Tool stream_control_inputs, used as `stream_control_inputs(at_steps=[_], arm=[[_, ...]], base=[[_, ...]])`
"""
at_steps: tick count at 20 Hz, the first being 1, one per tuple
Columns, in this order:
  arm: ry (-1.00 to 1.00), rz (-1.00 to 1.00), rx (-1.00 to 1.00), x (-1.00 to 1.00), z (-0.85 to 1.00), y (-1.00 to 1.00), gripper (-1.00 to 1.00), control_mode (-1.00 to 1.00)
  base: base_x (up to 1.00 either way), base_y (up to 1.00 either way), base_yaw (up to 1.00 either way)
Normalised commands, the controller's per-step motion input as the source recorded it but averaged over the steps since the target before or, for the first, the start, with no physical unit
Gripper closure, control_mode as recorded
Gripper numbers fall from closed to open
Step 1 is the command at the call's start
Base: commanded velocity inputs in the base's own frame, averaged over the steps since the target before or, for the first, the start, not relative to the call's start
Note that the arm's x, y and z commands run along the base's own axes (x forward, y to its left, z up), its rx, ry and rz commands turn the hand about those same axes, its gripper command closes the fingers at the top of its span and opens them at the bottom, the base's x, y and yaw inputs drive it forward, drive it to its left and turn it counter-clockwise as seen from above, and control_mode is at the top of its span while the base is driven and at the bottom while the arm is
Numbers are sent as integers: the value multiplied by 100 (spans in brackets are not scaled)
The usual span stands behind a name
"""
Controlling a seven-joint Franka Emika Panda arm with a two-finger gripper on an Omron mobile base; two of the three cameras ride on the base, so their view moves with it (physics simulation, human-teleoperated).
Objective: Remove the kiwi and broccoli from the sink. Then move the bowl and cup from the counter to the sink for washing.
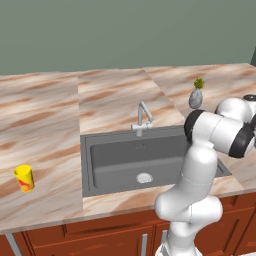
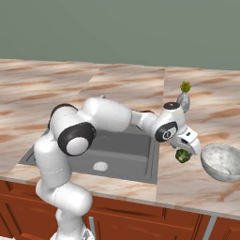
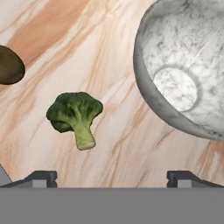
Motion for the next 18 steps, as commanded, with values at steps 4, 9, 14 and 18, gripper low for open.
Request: stream_control_inputs(at_steps=[4, 9, 14, 18], arm=[[13, 1, 0, -26, 32, -7, -100, -100], [9, 8, 0, -29, 28, -10, -100, -100], [3, 13, 0, -31, 20, -18, -100, -100], [2, 15, 0, -29, 13, -18, -100, -100]], base=[[0, 0, 0], [0, 0, 0], [0, 0, 0], [0, 0, 0]])
